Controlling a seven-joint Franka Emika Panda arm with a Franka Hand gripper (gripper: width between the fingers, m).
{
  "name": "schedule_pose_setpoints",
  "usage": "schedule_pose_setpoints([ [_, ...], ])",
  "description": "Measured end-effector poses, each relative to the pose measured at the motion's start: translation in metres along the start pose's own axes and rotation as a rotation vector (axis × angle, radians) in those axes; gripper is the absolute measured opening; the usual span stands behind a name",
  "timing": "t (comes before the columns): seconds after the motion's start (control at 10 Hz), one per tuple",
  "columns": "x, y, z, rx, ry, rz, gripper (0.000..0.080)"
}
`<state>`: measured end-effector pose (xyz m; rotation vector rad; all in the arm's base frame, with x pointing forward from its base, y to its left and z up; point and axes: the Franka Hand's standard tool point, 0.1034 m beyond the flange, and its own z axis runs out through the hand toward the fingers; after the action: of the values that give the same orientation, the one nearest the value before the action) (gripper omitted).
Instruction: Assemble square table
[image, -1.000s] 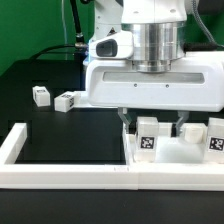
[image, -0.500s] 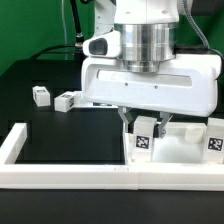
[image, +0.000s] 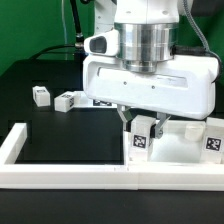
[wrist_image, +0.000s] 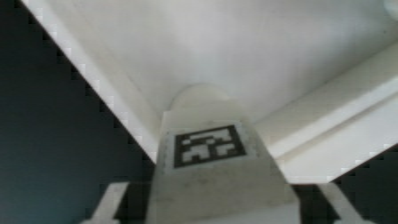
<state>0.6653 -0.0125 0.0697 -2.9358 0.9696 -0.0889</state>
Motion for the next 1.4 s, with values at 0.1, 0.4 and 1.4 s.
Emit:
schedule_pose_setpoints([
  [0.1, 0.000, -0.001, -0.002, 0.003, 0.001, 0.002, 0.0399],
  [0.4, 0.000, -0.006, -0.034, 0.034, 0.020, -0.018, 0.0625],
  [1.4, -0.015, -0.006, -0.047, 0.052, 0.022, 0.116, 0.0648],
])
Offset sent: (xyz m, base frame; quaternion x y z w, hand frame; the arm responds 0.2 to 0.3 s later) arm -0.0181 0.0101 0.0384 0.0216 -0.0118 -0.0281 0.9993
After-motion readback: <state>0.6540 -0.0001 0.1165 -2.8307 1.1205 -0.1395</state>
